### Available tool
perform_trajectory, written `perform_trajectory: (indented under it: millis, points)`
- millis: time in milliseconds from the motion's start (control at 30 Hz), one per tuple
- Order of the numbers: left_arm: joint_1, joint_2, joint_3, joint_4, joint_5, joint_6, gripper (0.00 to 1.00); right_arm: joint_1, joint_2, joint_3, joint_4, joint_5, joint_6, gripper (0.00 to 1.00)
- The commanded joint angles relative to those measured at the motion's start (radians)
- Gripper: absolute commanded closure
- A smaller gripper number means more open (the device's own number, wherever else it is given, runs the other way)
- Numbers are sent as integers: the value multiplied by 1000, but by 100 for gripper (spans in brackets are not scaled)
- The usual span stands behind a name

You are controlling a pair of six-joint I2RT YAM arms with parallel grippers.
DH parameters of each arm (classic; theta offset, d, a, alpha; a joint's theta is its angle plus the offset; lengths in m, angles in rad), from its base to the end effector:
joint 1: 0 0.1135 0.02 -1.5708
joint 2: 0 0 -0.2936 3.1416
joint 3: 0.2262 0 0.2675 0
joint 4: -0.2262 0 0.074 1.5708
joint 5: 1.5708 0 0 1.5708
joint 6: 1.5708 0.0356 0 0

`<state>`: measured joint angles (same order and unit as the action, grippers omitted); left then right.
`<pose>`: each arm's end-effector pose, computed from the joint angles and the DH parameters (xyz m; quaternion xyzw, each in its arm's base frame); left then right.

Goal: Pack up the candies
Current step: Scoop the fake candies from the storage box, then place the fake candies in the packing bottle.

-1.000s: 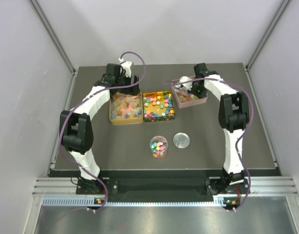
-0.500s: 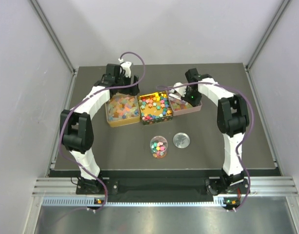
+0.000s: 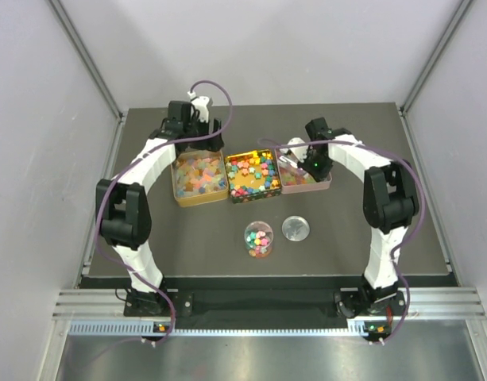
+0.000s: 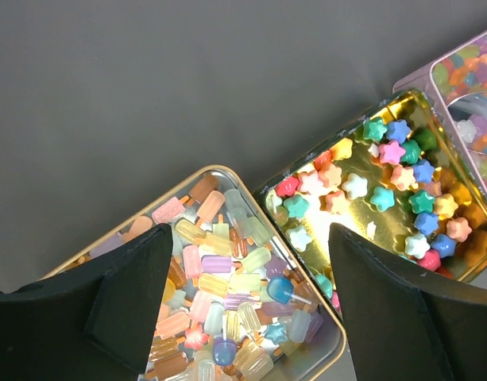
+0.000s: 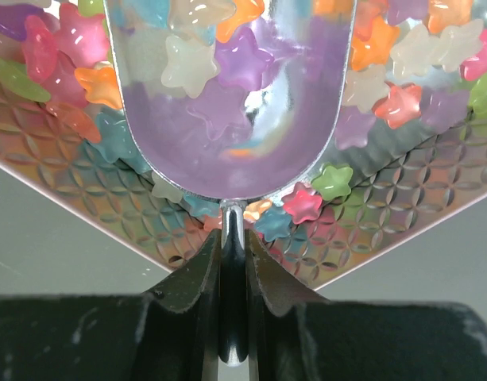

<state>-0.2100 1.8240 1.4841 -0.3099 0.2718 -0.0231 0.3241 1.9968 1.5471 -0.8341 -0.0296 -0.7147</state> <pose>0.4338 -0.1022 0.3019 0.1428 0.8781 -0.1718 0.4232 0.4103 0.1389 0.2165 -0.4930 0.8581 -0.0134 0.1431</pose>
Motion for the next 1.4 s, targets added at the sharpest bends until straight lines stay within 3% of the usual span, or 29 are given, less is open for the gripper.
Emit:
perform_trajectory:
  millis: [0,300,567,800,1100,1367]
  points:
    - [6,-54,94,0,3,15,16,-20,-128,-62,147,-78,75,100]
    - [17,-14,215,-78,-26,95,16,-40,-265,-150,228,-118,98,100]
    - [63,-28,219,-57,-48,111,16,-39,-412,-116,-37,-155,-256,100]
    - [132,-80,121,-15,-8,66,16,41,-497,-71,-212,-119,-476,100]
    - [195,-258,-109,60,27,55,16,254,-535,-67,-292,-12,-467,100]
    - [239,-382,-222,68,17,35,16,383,-566,-126,-323,74,-450,100]
